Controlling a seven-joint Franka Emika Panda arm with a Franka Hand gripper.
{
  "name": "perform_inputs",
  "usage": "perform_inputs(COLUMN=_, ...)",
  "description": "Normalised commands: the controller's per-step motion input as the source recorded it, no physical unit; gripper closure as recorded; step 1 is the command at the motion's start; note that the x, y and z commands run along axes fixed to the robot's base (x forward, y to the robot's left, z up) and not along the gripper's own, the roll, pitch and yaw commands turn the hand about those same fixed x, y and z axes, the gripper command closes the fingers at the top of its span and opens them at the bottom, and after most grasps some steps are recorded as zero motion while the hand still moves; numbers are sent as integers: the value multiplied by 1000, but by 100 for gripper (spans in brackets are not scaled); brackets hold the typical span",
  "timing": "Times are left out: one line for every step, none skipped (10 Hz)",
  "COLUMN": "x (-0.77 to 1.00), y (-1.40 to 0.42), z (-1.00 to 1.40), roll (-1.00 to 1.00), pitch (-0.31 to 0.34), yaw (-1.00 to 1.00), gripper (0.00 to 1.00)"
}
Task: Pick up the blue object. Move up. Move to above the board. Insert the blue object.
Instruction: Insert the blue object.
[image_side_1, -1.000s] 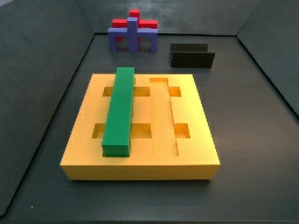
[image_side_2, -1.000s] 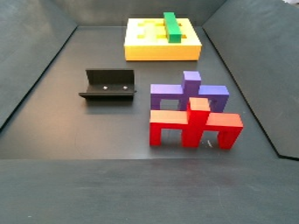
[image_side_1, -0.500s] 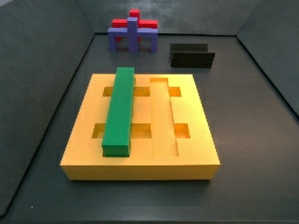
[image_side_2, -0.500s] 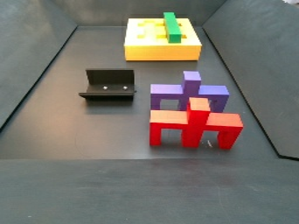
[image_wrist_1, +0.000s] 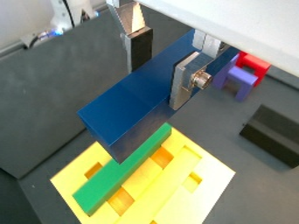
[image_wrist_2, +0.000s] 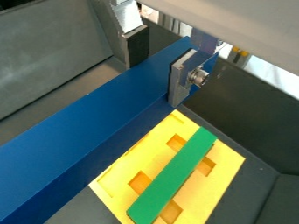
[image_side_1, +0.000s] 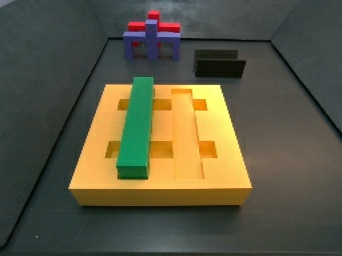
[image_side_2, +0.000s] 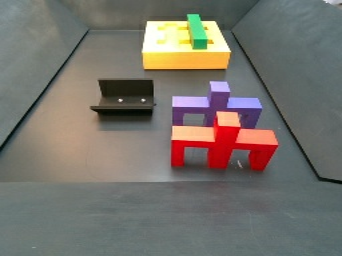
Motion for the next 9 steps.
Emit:
perform_inputs(x=43, y=0, z=-1000, roll=0, pitch=-61, yaw=206, gripper=100)
perform_inputs(x=14, y=-97, z=-1000, roll=0, pitch=-46, yaw=229, gripper=100)
perform_inputs(x=0, y=-120, z=-1000, roll=116, pitch=-39, yaw=166, gripper=100)
perform_inputs(x=0, y=-183, z=-1000, roll=156, pitch=-66, yaw=117, gripper=100)
perform_inputs(x=0, y=-257, z=-994, roll=124, pitch=-83, yaw=117, gripper=100)
perform_inputs(x=0, y=-117, z=-1000, roll=0, pitch=-101, yaw=9, gripper=100)
perform_inputs(x=0, y=-54, z=-886, roll=-46, pitch=-106, yaw=0, gripper=100)
perform_inputs(x=0, y=-163, z=-889, roll=0, pitch=-127, yaw=0, gripper=100)
perform_inputs(x=0, y=-186, z=-866, roll=0, pitch=-113, yaw=34, gripper=100)
